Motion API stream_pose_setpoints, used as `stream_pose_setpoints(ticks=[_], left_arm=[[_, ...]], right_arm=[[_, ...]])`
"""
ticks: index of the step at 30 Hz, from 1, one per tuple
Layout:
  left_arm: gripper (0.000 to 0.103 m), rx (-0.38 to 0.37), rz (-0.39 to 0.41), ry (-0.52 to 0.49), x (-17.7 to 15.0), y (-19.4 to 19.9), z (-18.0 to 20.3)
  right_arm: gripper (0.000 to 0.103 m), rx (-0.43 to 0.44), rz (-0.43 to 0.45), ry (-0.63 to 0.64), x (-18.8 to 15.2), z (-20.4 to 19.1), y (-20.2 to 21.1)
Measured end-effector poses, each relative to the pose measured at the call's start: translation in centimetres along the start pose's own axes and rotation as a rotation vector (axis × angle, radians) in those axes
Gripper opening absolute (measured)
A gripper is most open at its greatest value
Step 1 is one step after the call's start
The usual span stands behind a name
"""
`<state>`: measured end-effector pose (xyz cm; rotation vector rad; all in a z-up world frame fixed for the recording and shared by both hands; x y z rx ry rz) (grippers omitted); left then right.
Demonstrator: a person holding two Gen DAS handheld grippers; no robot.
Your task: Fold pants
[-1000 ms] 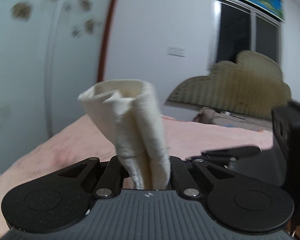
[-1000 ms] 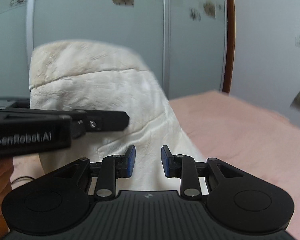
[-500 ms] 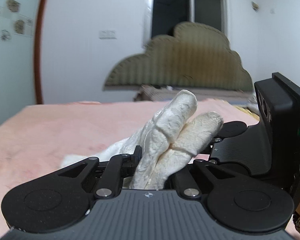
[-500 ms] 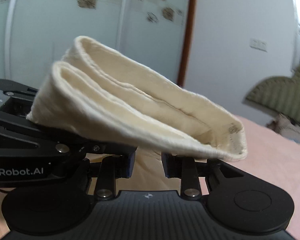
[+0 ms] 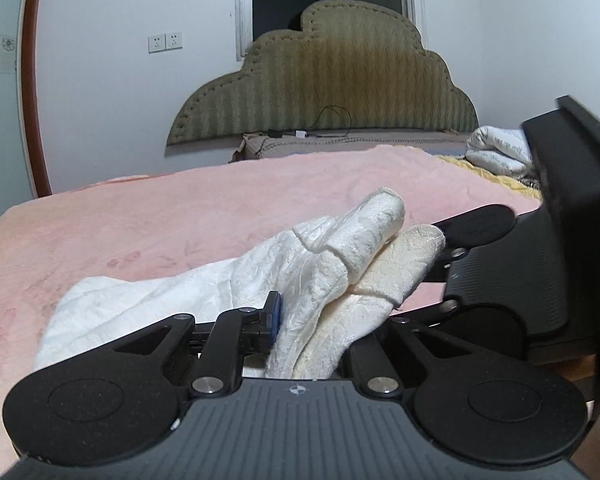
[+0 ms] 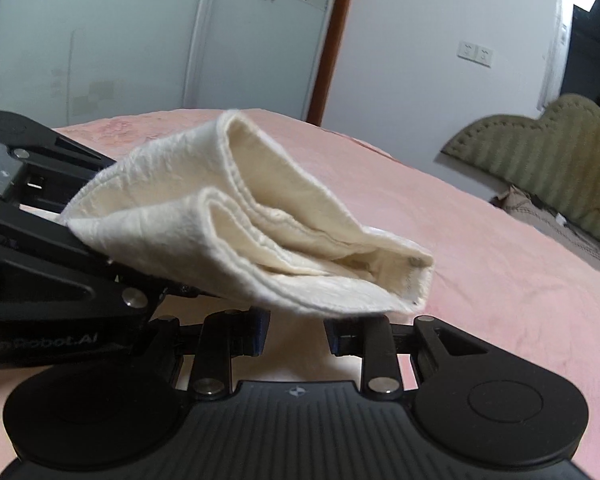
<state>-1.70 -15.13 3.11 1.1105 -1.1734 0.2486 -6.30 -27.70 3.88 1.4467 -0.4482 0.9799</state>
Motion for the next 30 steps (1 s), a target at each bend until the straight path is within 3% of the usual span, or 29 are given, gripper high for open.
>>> stream_pose_setpoints(ticks=[7,10,12,14,17,19,21,23,25,27,30], left_arm=[[0.011,-0.007,0.004,-0.094,-1.1,-0.6,1.7],[0.014,0.001,-0.036,-0.158,-1.9,-1.5,2.5],[0.015,0.0,-0.066,-0.163,-2.5,-2.2,2.6],[0.017,0.006,-0.066,-0.171,-3.1,-2.3,2.7],[0.023,0.016,-0.053,-0.183,-3.3,-2.4,2.9],[0.024,0.021,-0.055,-0.183,-3.3,-2.5,3.0],[0.024,0.024,-0.052,-0.201,-3.2,-2.7,3.1],[0.025,0.037,-0.046,-0.23,-3.4,-2.8,3.4],[0.035,0.043,-0.041,-0.255,-3.6,-2.6,3.5],[0.045,0.048,-0.049,-0.272,-3.7,-2.5,3.4],[0.06,0.076,-0.052,-0.284,-4.3,-2.0,2.5]], right_arm=[[0.028,-0.026,-0.008,0.002,-1.3,0.3,0.9],[0.032,-0.048,-0.065,0.034,-2.3,0.1,0.9],[0.039,-0.069,-0.119,0.018,-2.7,0.5,1.7],[0.04,-0.087,-0.142,-0.021,-2.9,1.4,3.4],[0.04,-0.231,-0.118,-0.097,-2.6,2.7,6.4],[0.04,-0.288,-0.044,-0.208,-1.8,3.5,8.1],[0.04,-0.193,0.054,-0.319,-1.0,3.9,8.9],[0.045,-0.062,0.087,-0.345,-0.3,3.2,8.2],[0.052,-0.054,0.029,-0.295,0.2,1.7,6.5],[0.054,-0.122,-0.065,-0.219,0.2,0.4,4.3],[0.058,-0.069,-0.108,-0.286,-0.3,1.2,2.5]])
Point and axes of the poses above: each gripper's, at about its wrist camera, not at the fingertips, and y roughly against the way its jaws point, z to its right, x to its top, the point moved 1 cm from there along -y, roughly the way its jaws point, and after that the axes turned 5 degrees about -z, right-handed, at the moved point
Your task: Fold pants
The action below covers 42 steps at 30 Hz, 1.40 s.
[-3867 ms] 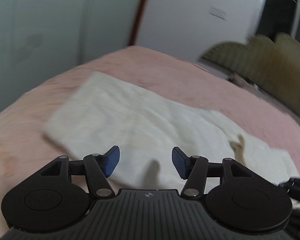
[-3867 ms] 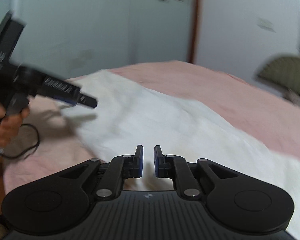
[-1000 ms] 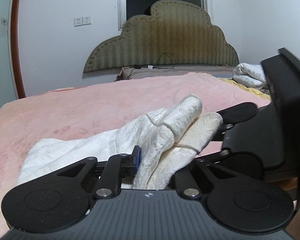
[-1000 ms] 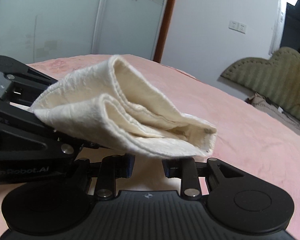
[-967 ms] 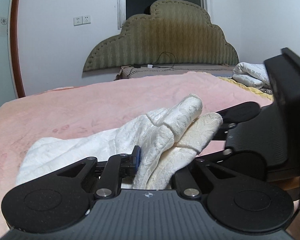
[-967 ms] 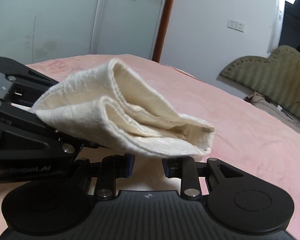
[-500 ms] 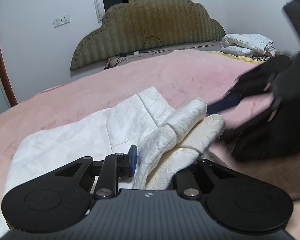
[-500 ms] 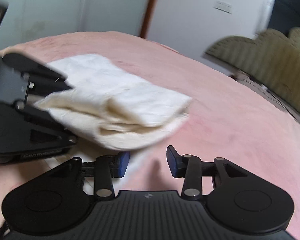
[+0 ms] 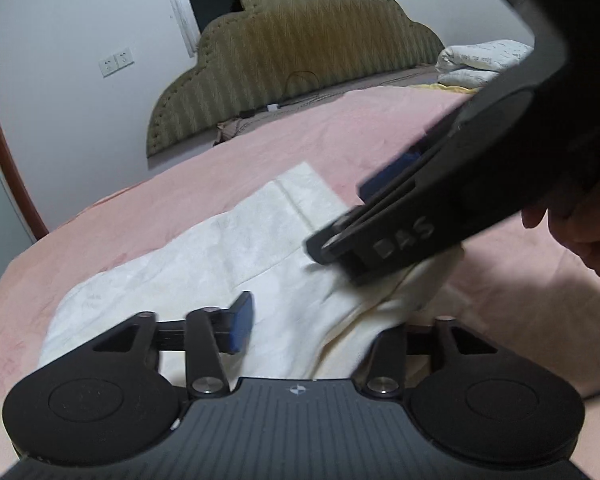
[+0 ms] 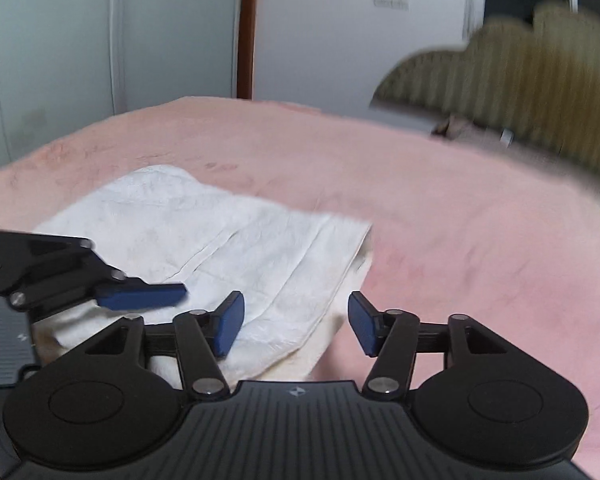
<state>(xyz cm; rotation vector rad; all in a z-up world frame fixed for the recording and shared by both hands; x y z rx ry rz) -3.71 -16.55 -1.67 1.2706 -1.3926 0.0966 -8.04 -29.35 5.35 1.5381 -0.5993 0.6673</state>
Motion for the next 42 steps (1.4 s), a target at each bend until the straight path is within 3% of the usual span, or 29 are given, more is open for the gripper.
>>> stream_pose_setpoints(ticks=[1,4,8,13,16,19,20,23,29,32,35,38,40,42], left_arm=[[0.067,0.021,0.007,-0.01,-0.4,0.3,-0.3],[0.075,0.086,0.038,-0.08,-1.9,1.5,-1.1],[0.08,0.185,0.093,-0.18,-4.5,3.6,-1.9],[0.093,0.315,0.115,-0.283,-7.5,5.2,-2.9],[0.094,0.358,0.084,-0.283,-9.0,5.8,-4.3],[0.094,0.44,0.036,-0.217,-10.0,6.1,-6.5],[0.096,0.44,0.026,-0.179,-10.2,6.4,-7.4],[0.096,0.335,-0.015,-0.001,-10.0,7.0,-10.1],[0.093,0.342,-0.043,0.15,-10.2,9.9,-10.7],[0.07,0.365,-0.086,0.219,-10.8,11.2,-12.1],[0.069,0.335,-0.038,0.303,-10.4,12.8,-14.1],[0.072,0.248,0.027,0.308,-8.5,13.0,-14.3],[0.078,0.222,0.06,0.267,-7.3,12.3,-13.4],[0.089,0.215,0.035,0.189,-6.5,10.2,-12.0]], right_arm=[[0.058,0.012,-0.006,-0.022,-0.2,0.3,-0.2],[0.068,0.02,-0.011,-0.055,-1.0,1.3,-1.0],[0.07,0.032,-0.018,-0.087,-1.4,2.4,-2.3],[0.073,0.016,-0.017,-0.089,-1.8,2.3,-2.4],[0.076,0.01,-0.013,-0.093,-1.9,2.4,-2.4],[0.079,0.009,-0.009,-0.112,-2.2,2.6,-2.5],[0.079,0.01,-0.006,-0.119,-2.2,2.7,-2.5],[0.081,0.01,0.002,-0.133,-2.5,2.8,-2.6],[0.082,-0.012,0.01,-0.117,-2.8,2.5,-2.3],[0.082,-0.043,0.003,-0.079,-2.4,1.9,-1.9],[0.082,-0.099,0.067,-0.077,-1.5,1.2,0.0],[0.082,-0.051,0.14,-0.088,-0.4,0.4,1.5],[0.082,-0.042,0.131,-0.045,0.0,-0.7,1.1],[0.082,-0.068,0.086,0.025,-0.3,-1.8,-0.1]])
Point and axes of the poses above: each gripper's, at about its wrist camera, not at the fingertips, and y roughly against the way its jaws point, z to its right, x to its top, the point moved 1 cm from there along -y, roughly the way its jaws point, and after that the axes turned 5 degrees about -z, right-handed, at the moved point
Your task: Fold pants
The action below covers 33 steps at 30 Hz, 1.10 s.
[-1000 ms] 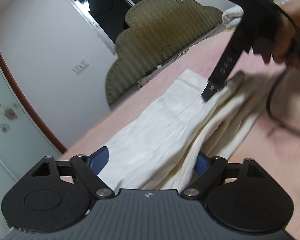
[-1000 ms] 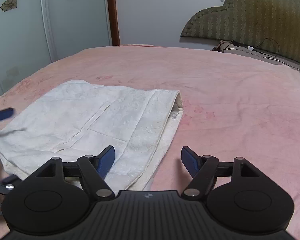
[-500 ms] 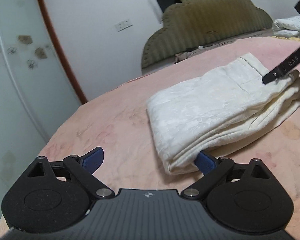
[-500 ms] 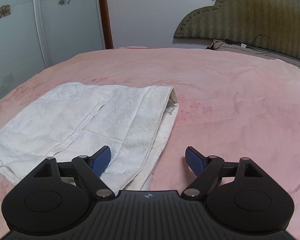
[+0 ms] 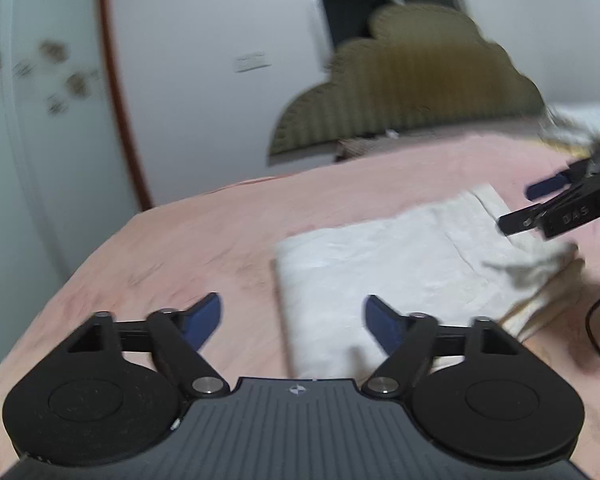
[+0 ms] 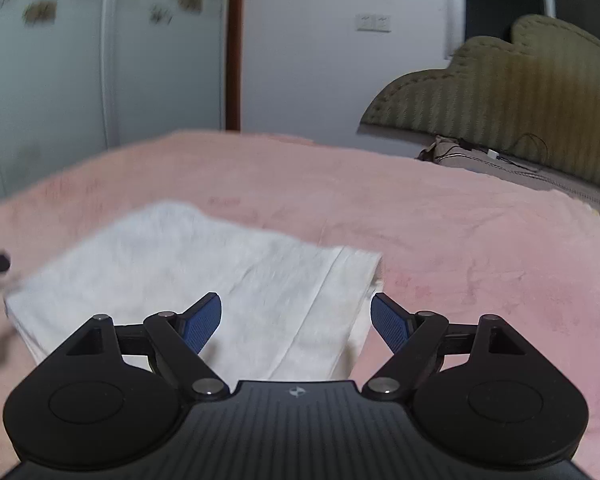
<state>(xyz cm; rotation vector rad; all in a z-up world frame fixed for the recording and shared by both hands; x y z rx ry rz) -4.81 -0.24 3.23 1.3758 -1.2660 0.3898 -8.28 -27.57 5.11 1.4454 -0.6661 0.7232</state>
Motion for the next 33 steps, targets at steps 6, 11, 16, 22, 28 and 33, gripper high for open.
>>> stream_pose_setpoints(ticks=[6,11,16,22,28,33], left_arm=[[0.083,-0.027,-0.068,-0.064,-0.8,-1.1,1.4],[0.095,-0.022,-0.046,0.052,0.7,-1.8,0.1],[0.095,0.036,-0.14,0.163,1.6,-3.8,0.6],[0.096,0.025,-0.191,0.189,1.4,-4.6,2.3],[0.103,0.052,-0.171,0.202,0.7,-5.3,2.4],[0.103,0.049,-0.16,0.232,0.3,-5.7,2.2]], right_arm=[[0.082,-0.012,-0.068,-0.004,-2.6,0.1,-1.3],[0.082,0.006,0.012,-0.142,-2.4,1.3,0.3],[0.082,-0.004,0.048,-0.196,-2.5,-0.6,0.7],[0.095,0.034,0.071,-0.09,-2.2,-5.6,1.0],[0.102,0.004,0.032,-0.115,-4.0,-5.9,-1.1],[0.103,-0.005,0.028,-0.101,-4.0,-6.1,-1.2]])
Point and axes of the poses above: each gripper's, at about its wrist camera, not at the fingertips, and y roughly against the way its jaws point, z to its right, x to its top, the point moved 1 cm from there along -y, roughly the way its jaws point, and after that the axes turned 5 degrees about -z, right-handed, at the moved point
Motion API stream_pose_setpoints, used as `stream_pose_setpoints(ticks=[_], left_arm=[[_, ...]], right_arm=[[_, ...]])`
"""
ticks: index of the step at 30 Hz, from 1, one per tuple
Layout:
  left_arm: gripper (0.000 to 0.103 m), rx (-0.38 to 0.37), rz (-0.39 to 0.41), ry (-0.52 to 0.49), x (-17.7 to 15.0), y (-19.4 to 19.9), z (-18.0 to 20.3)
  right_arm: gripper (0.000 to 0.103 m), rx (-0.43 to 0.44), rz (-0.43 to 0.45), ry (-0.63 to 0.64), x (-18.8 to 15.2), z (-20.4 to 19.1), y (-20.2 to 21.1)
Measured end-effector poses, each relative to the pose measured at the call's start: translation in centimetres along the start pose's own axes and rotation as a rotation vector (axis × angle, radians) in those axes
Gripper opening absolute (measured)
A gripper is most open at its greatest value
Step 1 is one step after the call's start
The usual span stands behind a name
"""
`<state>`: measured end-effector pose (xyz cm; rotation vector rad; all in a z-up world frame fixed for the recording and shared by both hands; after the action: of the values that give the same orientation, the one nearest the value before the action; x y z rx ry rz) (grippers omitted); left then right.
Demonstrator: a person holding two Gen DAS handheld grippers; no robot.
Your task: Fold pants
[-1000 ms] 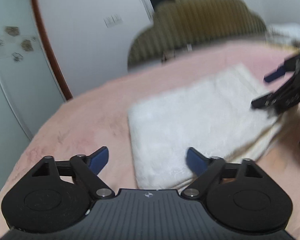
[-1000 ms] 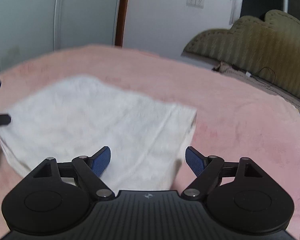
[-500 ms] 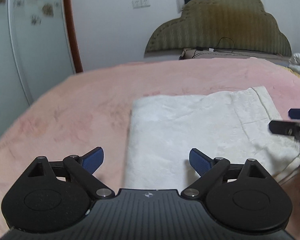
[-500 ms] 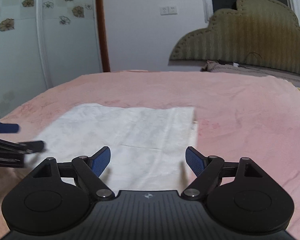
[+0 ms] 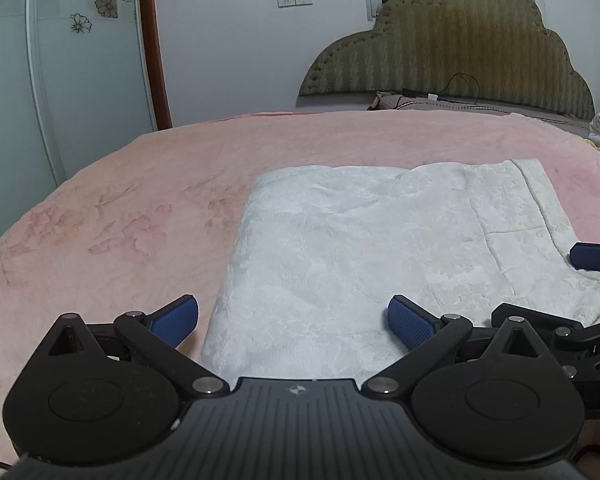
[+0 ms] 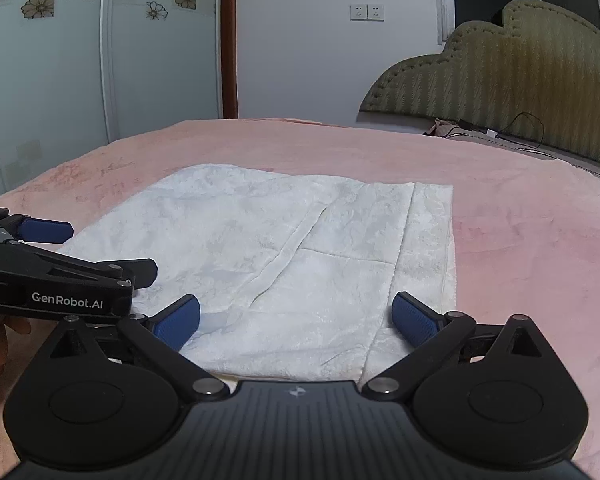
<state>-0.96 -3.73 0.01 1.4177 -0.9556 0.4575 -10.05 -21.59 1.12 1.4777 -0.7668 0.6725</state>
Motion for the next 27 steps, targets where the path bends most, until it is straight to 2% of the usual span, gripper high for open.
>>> stream_pose_setpoints(ticks=[16,27], left_arm=[[0.103,-0.047,-0.027,0.063,0.0,-0.7,-1.1],[0.103,-0.063,-0.038,0.088,-0.1,-0.9,-1.6]], right_arm=[[0.103,-0.009,0.003,0.004,0.1,-0.4,0.0],[0.103,0.016,-0.007,-0.02,0.2,0.1,-0.3]])
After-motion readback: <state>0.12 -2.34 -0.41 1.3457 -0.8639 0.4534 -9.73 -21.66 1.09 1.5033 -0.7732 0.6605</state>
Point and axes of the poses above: each gripper's, at about its wrist camera, not at the fingertips, and y roughly against the way its jaws point, z to its right, x to its top, the point moved 1 cm from there along -y, roughly the way its jaws point, and after that the axes turned 5 degrees about -z, right-handed, at the moved point
